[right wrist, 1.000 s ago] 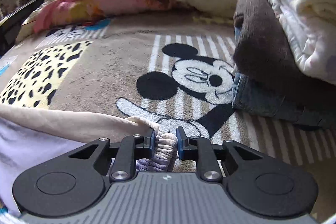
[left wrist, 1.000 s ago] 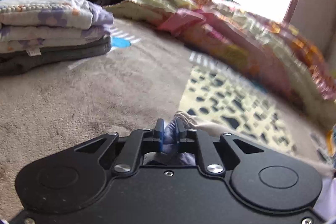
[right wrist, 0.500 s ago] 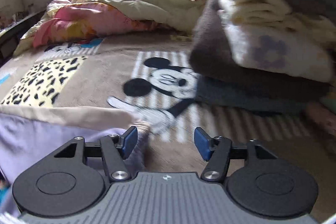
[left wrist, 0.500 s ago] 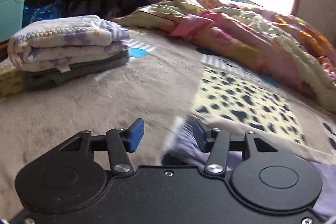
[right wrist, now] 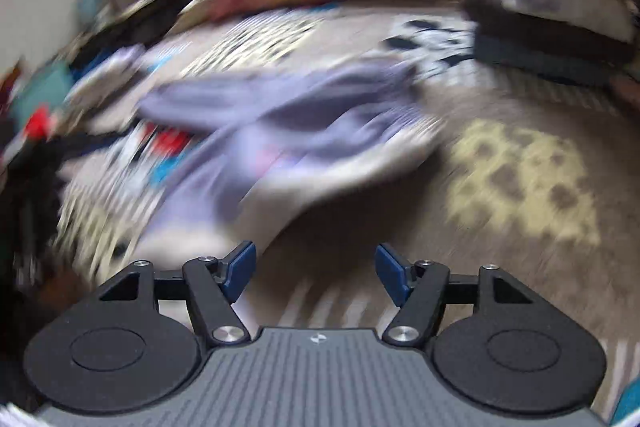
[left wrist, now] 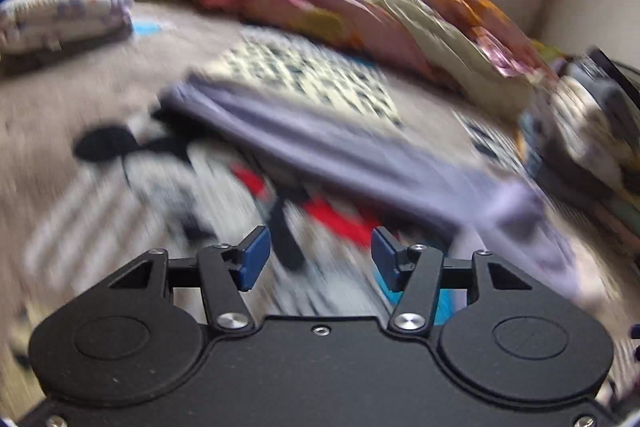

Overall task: Fold clothes
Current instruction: 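Lift the garment with the right gripper and lay it across the bed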

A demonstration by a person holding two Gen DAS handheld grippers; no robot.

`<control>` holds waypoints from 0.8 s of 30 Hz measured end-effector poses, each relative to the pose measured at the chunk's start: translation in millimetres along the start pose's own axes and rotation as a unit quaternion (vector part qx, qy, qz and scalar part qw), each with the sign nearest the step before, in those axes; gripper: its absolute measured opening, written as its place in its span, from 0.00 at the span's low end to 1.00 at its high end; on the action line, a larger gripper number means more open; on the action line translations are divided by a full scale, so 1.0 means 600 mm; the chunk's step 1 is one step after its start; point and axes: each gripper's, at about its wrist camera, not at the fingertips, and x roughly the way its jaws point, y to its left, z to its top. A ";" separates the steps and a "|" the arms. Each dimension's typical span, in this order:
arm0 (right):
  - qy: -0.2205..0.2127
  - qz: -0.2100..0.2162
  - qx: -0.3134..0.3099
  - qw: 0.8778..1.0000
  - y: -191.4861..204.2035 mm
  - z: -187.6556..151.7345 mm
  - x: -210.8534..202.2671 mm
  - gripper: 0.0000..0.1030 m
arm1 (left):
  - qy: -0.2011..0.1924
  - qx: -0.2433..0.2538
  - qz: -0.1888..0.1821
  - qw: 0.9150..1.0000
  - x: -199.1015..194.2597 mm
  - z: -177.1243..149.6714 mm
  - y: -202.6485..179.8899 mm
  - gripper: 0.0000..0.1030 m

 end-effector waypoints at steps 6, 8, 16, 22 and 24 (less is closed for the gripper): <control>0.061 -0.010 -0.104 0.993 0.084 -0.062 0.022 0.69 | 0.044 -0.024 -0.061 0.997 -0.043 -0.073 -0.042 0.54; 0.062 -0.015 -0.091 0.994 0.089 -0.070 0.029 0.68 | 0.059 -0.037 -0.088 0.994 -0.056 -0.093 -0.053 0.54; 0.062 0.042 0.077 0.994 0.061 -0.086 0.042 0.19 | 0.151 -0.100 -0.198 0.963 -0.080 -0.179 -0.083 0.54; 0.046 0.256 0.302 0.917 0.041 -0.128 0.058 0.13 | 0.175 -0.184 -0.253 0.933 -0.096 -0.207 -0.066 0.54; 0.030 0.304 0.346 0.887 0.056 -0.127 0.067 0.13 | 0.154 -0.225 -0.252 0.928 -0.106 -0.202 -0.040 0.54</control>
